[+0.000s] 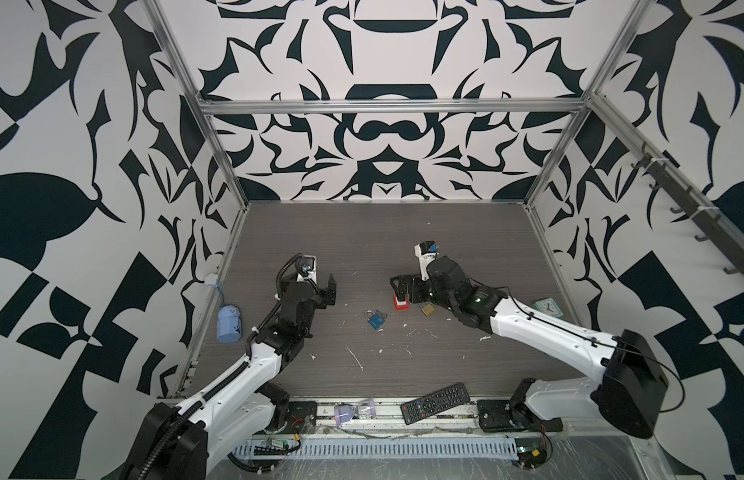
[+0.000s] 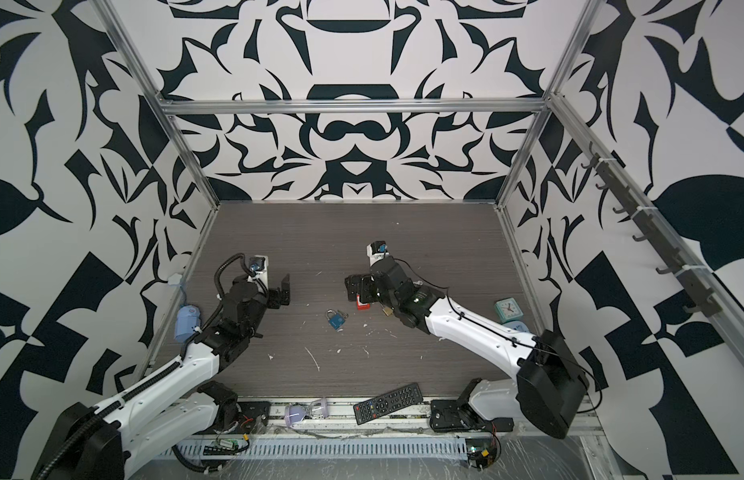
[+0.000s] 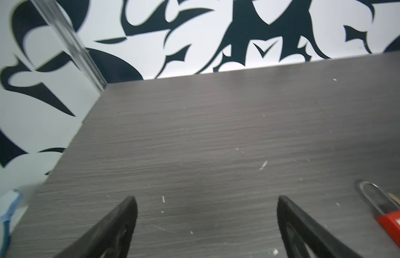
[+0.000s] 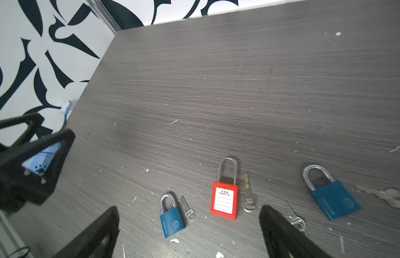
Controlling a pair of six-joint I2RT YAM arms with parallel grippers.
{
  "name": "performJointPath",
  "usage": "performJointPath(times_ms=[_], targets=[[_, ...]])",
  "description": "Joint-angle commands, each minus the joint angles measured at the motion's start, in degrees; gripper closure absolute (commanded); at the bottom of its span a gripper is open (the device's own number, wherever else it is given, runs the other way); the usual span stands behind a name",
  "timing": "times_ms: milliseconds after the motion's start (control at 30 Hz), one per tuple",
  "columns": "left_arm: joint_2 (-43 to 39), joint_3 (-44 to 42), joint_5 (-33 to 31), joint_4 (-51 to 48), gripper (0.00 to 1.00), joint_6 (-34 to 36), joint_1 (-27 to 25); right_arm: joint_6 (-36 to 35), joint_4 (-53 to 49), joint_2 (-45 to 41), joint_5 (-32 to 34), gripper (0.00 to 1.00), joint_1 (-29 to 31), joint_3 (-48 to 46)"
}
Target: Lock with the key
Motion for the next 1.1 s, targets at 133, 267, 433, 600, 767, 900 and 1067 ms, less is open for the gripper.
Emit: performJointPath(times_ms=[133,267,433,600,767,900,1067], targets=[[10.66,-0.68,-12.22,9.94,0.01,6.54,6.4,-5.32,-2.52,-8.43,-0.51,0.0,-8.52,-4.2],[15.17,-5.61,3.03,22.98,0.01,0.25,15.06,-6.61,-0.71,-11.9,-0.32,0.0,-13.57,-8.0],[20.61,-7.55,12.48,33.21,0.01,0.92,19.99,-11.48,1.13,-13.76,3.07,0.0,-16.66,-10.57],[40.94,-11.03,21.12,62.57,0.01,0.34,25.32,-16.4,9.27,-15.51,7.67,0.0,-17.94,-14.93],[37.65,-3.51,26.0,45.03,0.01,2.02,25.29,-22.25,10.14,-17.52,14.63,0.0,-19.78,-16.76],[36.55,-0.97,27.73,38.53,0.01,2.19,25.33,-26.11,12.66,-16.12,19.96,0.0,-23.95,-18.62],[35.92,-0.9,27.58,37.09,0.01,2.0,25.14,-28.45,29.06,-8.13,19.22,0.0,-29.97,-25.91]])
